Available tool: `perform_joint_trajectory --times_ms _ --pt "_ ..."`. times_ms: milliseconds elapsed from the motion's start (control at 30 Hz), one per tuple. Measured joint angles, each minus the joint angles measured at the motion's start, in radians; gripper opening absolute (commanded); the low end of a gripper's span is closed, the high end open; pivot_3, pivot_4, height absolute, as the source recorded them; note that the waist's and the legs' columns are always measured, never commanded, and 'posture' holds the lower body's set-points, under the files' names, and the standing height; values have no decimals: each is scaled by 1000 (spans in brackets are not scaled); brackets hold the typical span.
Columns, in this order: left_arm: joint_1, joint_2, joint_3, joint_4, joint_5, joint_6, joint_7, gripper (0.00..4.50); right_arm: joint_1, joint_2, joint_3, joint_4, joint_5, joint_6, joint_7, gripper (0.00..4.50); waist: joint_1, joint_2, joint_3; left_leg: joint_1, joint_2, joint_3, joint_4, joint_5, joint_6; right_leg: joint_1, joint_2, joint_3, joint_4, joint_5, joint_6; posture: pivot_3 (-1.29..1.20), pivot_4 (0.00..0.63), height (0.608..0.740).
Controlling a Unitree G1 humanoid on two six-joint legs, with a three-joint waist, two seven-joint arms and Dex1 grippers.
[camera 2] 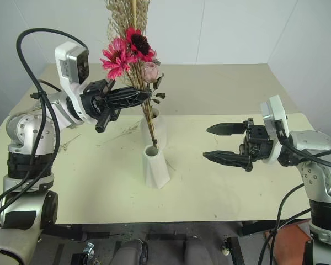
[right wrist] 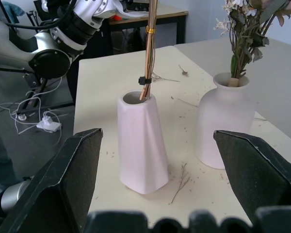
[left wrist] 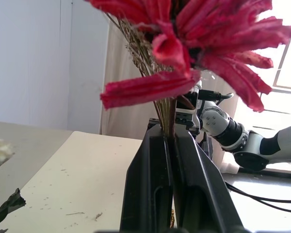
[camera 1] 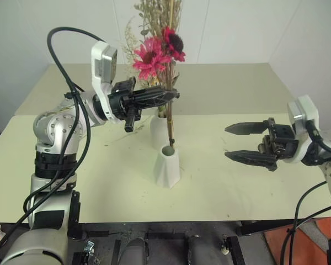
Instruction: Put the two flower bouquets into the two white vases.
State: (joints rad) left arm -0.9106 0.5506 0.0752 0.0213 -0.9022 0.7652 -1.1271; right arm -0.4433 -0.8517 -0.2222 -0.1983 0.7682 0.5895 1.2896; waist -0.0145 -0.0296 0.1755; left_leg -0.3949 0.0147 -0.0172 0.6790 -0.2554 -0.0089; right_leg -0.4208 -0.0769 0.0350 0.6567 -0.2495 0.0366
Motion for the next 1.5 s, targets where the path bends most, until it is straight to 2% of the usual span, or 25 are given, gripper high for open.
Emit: perform_joint_trajectory --times_ms 700,1500 --pt "-25 -3 10 19 8 5 -21 33 7 1 0 -6 0 -13 -37 4361 0 0 0 0 0 0 0 0 0 0 0 0 0 0 0 0 150 740" --pt "88 4 -8 -52 29 47 16 33 29 1 -2 -28 0 -13 -73 4361 0 0 0 0 0 0 0 0 0 0 0 0 0 0 0 0 150 740"
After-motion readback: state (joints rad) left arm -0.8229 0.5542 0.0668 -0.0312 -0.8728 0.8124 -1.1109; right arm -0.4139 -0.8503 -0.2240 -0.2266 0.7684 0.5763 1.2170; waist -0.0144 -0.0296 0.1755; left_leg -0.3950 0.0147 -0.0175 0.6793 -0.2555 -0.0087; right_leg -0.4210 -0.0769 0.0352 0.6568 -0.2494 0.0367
